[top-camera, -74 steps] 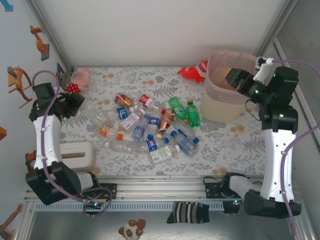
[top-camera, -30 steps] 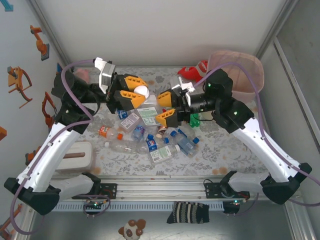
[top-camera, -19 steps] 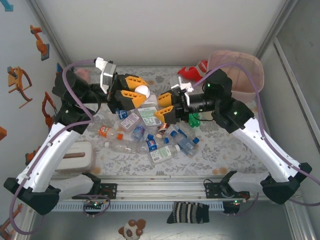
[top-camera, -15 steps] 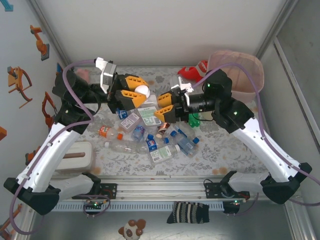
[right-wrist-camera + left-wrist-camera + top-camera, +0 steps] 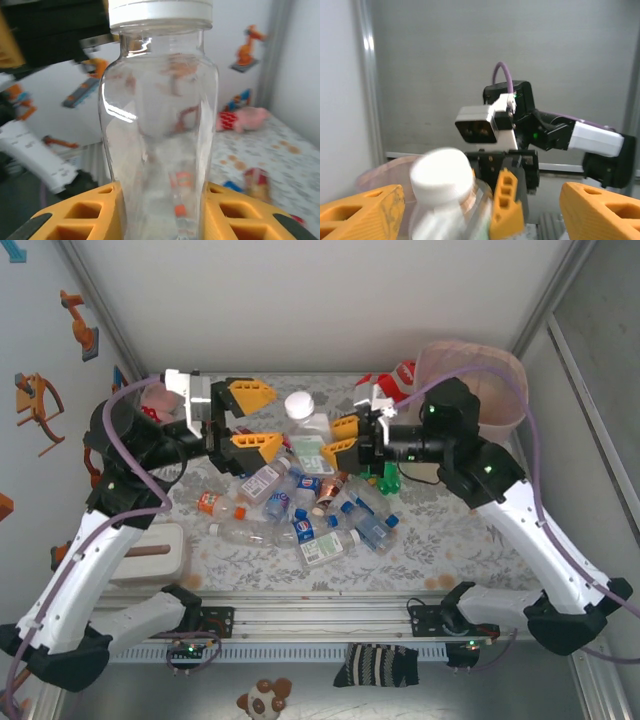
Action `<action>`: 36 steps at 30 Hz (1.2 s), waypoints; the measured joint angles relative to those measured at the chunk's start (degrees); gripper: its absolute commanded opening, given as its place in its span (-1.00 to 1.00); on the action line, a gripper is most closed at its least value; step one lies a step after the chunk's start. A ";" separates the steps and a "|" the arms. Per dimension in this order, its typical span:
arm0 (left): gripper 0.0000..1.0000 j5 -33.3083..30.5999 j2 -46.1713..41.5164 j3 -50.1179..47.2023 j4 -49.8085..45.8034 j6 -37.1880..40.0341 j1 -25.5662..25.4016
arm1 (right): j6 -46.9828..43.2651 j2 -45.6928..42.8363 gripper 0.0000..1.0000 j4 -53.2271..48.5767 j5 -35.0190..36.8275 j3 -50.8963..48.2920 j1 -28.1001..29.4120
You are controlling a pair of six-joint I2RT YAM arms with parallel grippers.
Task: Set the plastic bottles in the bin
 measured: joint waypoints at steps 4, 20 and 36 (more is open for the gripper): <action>0.51 -4.72 -1.70 -0.96 -2.89 2.49 0.00 | 2.32 0.11 -0.37 -3.80 5.44 3.56 -8.57; 0.46 -18.45 -1.36 -4.33 -15.30 5.84 0.00 | 10.60 19.37 -0.38 -30.91 30.21 28.22 -30.84; 0.46 -25.51 -1.42 -7.85 -21.64 6.62 0.00 | 10.78 37.99 -0.37 -44.76 35.23 33.53 -38.10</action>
